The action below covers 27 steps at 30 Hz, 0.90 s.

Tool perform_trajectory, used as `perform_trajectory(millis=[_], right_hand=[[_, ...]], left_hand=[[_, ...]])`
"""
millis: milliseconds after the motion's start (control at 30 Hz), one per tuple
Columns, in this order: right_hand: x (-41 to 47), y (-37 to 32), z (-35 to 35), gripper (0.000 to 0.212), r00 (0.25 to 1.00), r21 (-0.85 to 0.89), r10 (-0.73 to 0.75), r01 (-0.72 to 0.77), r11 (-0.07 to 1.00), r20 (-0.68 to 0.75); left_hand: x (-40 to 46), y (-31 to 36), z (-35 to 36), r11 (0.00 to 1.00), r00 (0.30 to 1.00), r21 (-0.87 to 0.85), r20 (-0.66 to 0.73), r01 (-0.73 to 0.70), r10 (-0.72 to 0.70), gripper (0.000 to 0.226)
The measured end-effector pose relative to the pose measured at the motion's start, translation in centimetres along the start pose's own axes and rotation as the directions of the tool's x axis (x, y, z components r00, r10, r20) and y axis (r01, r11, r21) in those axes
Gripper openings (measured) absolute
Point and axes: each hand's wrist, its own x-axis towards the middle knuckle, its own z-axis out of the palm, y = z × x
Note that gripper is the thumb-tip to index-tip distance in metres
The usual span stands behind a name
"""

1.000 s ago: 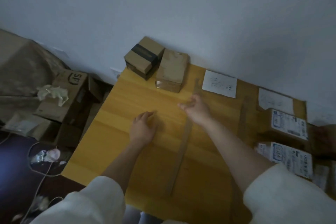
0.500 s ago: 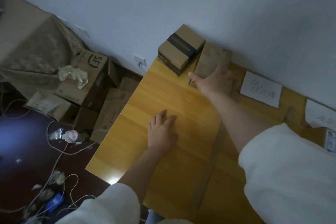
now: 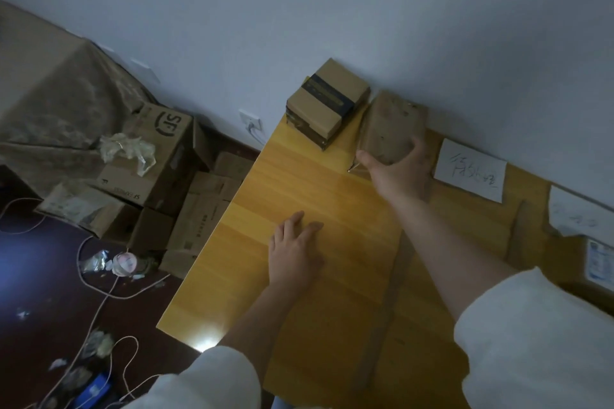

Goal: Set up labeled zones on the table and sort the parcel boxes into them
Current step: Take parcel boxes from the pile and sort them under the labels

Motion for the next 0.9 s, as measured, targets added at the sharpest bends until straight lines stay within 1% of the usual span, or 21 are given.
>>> perform_trajectory(millis=[100, 167, 200, 267, 300, 333, 400, 467, 500, 533, 633, 700, 800, 900], right_hand=[[-1.1, 1.1, -1.3, 0.110, 1.000, 0.096, -0.013, 0.016, 0.995, -0.028], [-2.0, 1.7, -2.5, 0.106, 1.000, 0.236, -0.014, 0.012, 0.972, 0.010], [-2.5, 2.0, -3.1, 0.102, 0.999, 0.329, -0.013, -0.004, 0.944, 0.050], [-3.7, 2.7, -4.6, 0.095, 0.983, 0.526, 0.012, -0.109, 0.843, 0.184], [-4.3, 3.2, -5.3, 0.092, 0.965, 0.604, 0.027, -0.185, 0.775, 0.262], [-4.9, 3.6, -5.9, 0.088, 0.943, 0.660, 0.028, -0.254, 0.707, 0.333], [-6.2, 4.7, -7.2, 0.076, 0.897, 0.733, 0.017, -0.371, 0.571, 0.441], [-7.6, 6.0, -8.5, 0.054, 0.847, 0.771, -0.003, -0.482, 0.416, 0.531], [-8.2, 6.8, -9.0, 0.051, 0.823, 0.776, -0.023, -0.525, 0.349, 0.567], [-8.7, 7.6, -9.4, 0.055, 0.804, 0.775, -0.044, -0.555, 0.303, 0.593], [-9.5, 9.5, -10.6, 0.068, 0.763, 0.750, -0.059, -0.613, 0.249, 0.644], [-9.9, 10.6, -11.6, 0.072, 0.746, 0.735, -0.050, -0.640, 0.223, 0.664], [-10.1, 12.0, -13.1, 0.077, 0.712, 0.713, -0.073, -0.682, 0.164, 0.698], [-10.3, 13.2, -14.2, 0.080, 0.700, 0.705, -0.092, -0.694, 0.144, 0.708]], left_hand=[[-0.1, 0.2, -0.2, 1.000, 0.999, 0.006, 0.037, 0.001, -0.001, 0.065], [-0.1, 0.5, -0.4, 0.999, 0.997, -0.038, 0.074, 0.028, -0.025, 0.064], [-0.2, 0.8, -0.7, 0.995, 0.996, -0.093, 0.079, 0.044, -0.037, 0.062], [-0.4, 1.6, -1.3, 0.961, 0.996, -0.265, 0.058, 0.075, -0.062, 0.056], [-0.6, 2.1, -1.7, 0.924, 0.995, -0.369, 0.048, 0.096, -0.084, 0.053], [-0.9, 2.6, -2.1, 0.879, 0.994, -0.463, 0.044, 0.113, -0.105, 0.049], [-1.6, 3.8, -3.0, 0.805, 0.990, -0.578, 0.041, 0.132, -0.133, 0.043], [-2.2, 5.0, -3.7, 0.741, 0.986, -0.655, 0.041, 0.148, -0.161, 0.039], [-2.6, 5.5, -3.9, 0.714, 0.984, -0.682, 0.048, 0.156, -0.169, 0.038], [-2.9, 6.0, -4.2, 0.694, 0.983, -0.701, 0.055, 0.163, -0.175, 0.037], [-3.8, 7.5, -4.4, 0.653, 0.978, -0.736, 0.060, 0.178, -0.200, 0.036], [-4.4, 8.6, -4.5, 0.619, 0.977, -0.762, 0.077, 0.187, -0.201, 0.036], [-5.5, 10.4, -4.7, 0.546, 0.973, -0.811, 0.120, 0.210, -0.196, 0.038], [-6.5, 12.3, -4.9, 0.482, 0.973, -0.847, 0.170, 0.224, -0.155, 0.042]])
